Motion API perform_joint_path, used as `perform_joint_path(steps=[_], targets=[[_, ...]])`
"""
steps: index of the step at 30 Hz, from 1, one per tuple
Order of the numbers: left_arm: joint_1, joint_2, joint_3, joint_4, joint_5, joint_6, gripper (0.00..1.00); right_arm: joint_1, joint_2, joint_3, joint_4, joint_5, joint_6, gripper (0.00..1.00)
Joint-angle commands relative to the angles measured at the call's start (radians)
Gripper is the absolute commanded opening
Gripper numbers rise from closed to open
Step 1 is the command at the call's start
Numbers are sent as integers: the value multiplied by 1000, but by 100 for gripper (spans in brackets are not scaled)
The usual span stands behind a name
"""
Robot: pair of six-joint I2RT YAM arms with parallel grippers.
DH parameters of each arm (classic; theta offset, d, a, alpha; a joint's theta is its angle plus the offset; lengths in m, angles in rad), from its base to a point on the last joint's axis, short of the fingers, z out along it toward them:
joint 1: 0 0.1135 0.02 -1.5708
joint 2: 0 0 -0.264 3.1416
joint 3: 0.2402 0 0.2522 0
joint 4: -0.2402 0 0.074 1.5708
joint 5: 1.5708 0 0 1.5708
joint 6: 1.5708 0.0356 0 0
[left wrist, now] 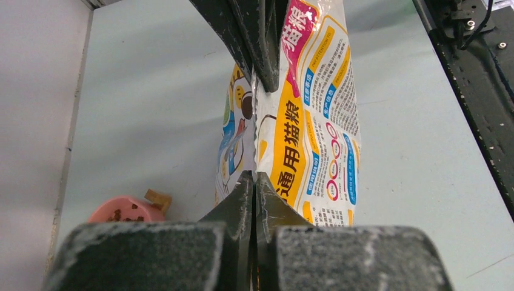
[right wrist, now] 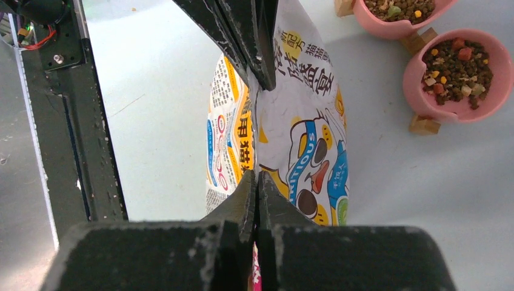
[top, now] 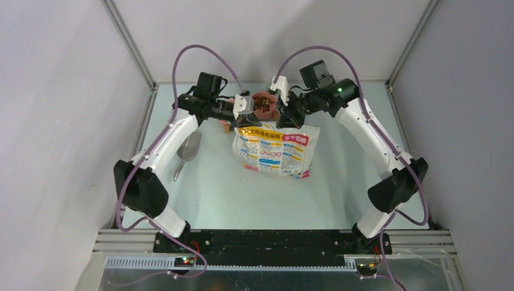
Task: Serve the pet food
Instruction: Close the pet food bag at the center of the board.
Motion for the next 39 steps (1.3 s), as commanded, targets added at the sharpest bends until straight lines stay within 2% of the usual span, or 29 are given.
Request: perform_joint_path(steps=[1, 11, 22, 39], targets=[[111, -27, -29, -44, -194, 33, 0, -88, -135, -53, -164, 131, -29, 0], [130, -24, -24, -54, -229, 32, 0, -123, -287, -238, -142, 312, -67, 0], [143, -27, -31, -58, -279, 42, 0, -120, -356, -311, -181, 420, -86, 0], [155, -40, -39, -55, -276, 38, 0, -106, -442, -404, -189, 767, -84, 0]])
